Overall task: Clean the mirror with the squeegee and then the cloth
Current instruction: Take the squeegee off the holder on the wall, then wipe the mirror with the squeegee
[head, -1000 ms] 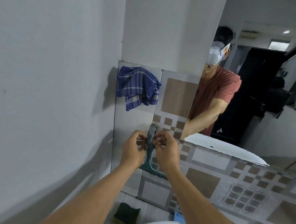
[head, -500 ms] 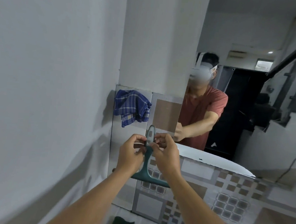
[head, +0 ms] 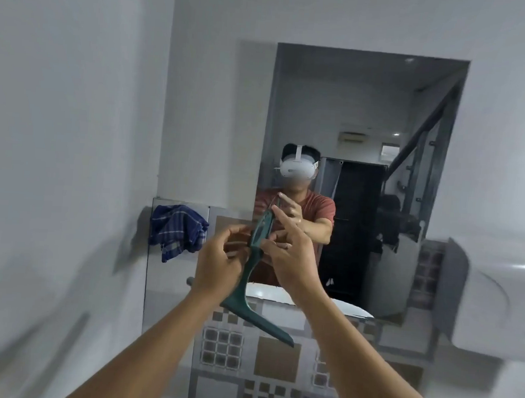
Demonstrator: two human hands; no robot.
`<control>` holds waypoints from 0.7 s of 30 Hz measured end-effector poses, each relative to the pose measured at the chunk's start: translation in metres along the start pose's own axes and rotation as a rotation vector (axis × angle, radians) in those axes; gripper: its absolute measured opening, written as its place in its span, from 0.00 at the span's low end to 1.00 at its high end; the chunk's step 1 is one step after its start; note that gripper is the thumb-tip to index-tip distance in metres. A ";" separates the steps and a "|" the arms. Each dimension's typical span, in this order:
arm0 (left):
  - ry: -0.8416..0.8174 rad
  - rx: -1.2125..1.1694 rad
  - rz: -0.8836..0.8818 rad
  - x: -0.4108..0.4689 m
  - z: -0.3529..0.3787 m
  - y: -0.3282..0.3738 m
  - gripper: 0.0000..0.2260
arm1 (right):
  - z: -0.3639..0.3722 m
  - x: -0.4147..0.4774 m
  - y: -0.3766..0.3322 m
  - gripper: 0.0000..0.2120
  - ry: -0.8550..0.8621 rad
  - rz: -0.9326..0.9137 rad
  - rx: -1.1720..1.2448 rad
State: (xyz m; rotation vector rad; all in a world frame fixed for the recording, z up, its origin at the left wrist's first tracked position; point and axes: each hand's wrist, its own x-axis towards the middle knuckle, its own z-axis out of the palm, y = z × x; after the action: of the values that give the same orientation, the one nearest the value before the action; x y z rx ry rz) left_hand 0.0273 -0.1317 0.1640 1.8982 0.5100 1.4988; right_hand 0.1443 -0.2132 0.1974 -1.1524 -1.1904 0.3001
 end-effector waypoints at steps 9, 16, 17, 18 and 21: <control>-0.212 0.025 0.179 -0.019 0.030 0.050 0.27 | -0.059 -0.026 -0.039 0.32 0.170 -0.007 0.255; -0.203 0.283 0.405 -0.016 0.037 0.061 0.22 | -0.087 -0.043 -0.049 0.31 0.321 -0.055 0.149; -0.202 0.301 0.440 -0.012 0.038 0.066 0.21 | -0.090 -0.045 -0.051 0.30 0.348 -0.065 0.085; -0.206 0.318 0.468 -0.009 0.038 0.071 0.21 | -0.094 -0.046 -0.054 0.29 0.376 -0.071 0.011; -0.241 0.392 0.549 0.003 0.037 0.080 0.20 | -0.108 -0.048 -0.061 0.35 0.363 -0.129 -0.306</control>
State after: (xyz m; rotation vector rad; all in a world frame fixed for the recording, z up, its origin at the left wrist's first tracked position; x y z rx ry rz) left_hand 0.0559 -0.1957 0.2178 2.6453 0.1802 1.5388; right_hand 0.1929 -0.3328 0.2290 -1.3205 -1.0013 -0.1925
